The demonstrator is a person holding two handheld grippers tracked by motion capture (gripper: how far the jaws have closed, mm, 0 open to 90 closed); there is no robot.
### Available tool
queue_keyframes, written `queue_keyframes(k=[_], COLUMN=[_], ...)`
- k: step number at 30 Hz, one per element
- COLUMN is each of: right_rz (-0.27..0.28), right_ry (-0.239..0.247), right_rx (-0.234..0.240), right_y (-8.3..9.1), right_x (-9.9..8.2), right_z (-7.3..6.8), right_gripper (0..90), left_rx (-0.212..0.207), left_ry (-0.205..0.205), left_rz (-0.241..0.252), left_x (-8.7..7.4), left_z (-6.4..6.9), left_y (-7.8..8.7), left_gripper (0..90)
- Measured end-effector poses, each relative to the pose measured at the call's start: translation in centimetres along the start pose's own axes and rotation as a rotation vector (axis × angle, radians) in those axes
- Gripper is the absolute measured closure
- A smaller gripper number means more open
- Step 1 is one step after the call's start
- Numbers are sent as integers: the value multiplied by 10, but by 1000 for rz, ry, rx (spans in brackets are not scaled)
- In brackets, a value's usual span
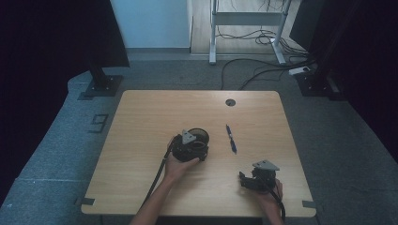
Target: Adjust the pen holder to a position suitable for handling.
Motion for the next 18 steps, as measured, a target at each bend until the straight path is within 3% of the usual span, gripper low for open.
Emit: queue_keyframes(k=[6, 18], right_rz=[1, 1], right_ry=[0, 1], right_rx=[0, 1], right_y=[0, 0], right_x=[0, 0], right_z=[0, 0], right_gripper=[138, 139], left_rx=[-14, 4], left_ry=[-5, -11], left_rz=[-11, -13], left_x=[-1, -3], left_z=[8, 11], left_y=[-11, -19], left_gripper=[96, 76])
Point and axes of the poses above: each handheld gripper's, and its own axes: y roughly backward along the jaws, x roughly out of its top, z roughly to its right, the point moved 10 cm from there along -y, roughly forward along the jaws, and after that the axes turned 3 degrees about y, right-handed, at the moved point
